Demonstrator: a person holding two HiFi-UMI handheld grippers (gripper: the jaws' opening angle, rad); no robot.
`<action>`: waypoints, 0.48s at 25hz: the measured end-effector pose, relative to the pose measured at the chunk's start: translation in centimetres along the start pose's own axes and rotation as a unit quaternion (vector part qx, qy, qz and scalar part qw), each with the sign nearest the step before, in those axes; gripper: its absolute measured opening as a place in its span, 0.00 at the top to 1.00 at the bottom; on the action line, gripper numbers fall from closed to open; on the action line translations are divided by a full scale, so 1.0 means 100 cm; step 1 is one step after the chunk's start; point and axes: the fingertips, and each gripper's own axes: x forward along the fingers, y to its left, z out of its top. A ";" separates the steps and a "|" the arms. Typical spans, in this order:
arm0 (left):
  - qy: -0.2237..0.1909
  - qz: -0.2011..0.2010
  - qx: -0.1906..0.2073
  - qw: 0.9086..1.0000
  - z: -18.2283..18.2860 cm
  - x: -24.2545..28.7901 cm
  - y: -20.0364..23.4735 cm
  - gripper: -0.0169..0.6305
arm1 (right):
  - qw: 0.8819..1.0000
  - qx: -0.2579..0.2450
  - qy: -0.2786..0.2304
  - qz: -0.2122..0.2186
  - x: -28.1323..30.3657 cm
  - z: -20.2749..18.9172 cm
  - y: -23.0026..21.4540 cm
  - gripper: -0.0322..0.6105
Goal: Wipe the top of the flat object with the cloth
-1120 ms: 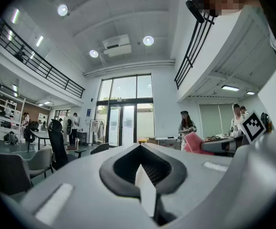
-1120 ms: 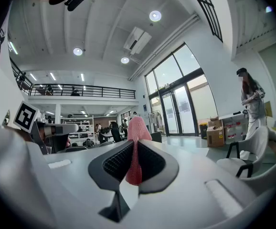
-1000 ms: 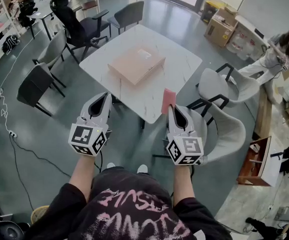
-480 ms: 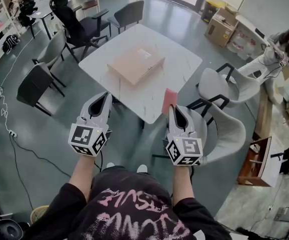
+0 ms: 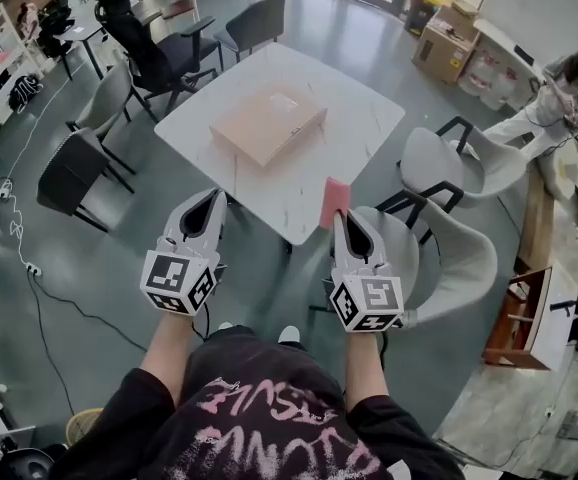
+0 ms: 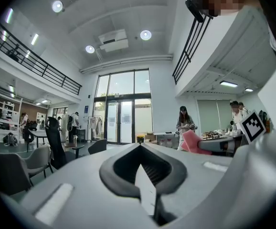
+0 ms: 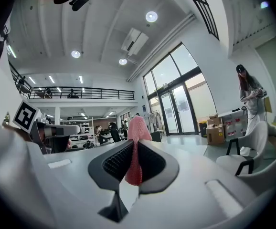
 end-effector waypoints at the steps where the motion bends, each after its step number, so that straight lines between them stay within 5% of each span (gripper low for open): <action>1: 0.002 0.002 0.000 1.000 -0.001 0.001 -0.002 0.97 | 1.000 0.003 0.000 0.002 0.000 -0.002 -0.002 0.88; 12: 0.013 0.005 0.013 1.000 -0.007 0.018 -0.014 0.97 | 0.999 0.012 0.008 0.028 0.007 -0.013 -0.010 0.87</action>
